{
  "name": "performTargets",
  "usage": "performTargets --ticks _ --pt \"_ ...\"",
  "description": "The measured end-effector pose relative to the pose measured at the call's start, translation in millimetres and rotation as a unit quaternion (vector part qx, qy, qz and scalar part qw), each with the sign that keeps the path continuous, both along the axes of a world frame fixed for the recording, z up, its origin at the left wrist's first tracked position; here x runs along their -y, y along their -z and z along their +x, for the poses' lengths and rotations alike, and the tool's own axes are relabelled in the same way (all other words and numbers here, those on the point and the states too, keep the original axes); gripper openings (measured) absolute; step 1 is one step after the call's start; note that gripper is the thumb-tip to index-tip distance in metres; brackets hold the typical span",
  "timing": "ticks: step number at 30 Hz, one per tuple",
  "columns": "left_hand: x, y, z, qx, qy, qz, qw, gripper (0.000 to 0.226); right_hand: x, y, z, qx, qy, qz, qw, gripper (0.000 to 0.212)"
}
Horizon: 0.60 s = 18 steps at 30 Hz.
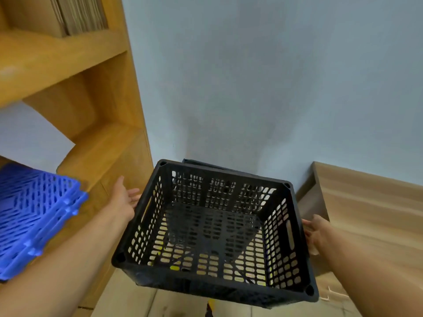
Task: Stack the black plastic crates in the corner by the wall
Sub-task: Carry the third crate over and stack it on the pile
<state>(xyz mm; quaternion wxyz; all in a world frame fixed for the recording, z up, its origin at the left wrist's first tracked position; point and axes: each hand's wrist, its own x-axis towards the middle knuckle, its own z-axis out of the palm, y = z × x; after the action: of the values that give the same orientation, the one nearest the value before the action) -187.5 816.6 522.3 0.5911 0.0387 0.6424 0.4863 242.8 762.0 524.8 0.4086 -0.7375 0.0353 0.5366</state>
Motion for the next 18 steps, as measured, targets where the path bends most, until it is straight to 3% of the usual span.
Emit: performTargets --ticks 18 --pt "-195.5 0.1 22.0 -0.035 0.010 -0.022 0.999 0.056 -185.8 1.9 7.4 0.018 0.014 0.001 1.000 0.051"
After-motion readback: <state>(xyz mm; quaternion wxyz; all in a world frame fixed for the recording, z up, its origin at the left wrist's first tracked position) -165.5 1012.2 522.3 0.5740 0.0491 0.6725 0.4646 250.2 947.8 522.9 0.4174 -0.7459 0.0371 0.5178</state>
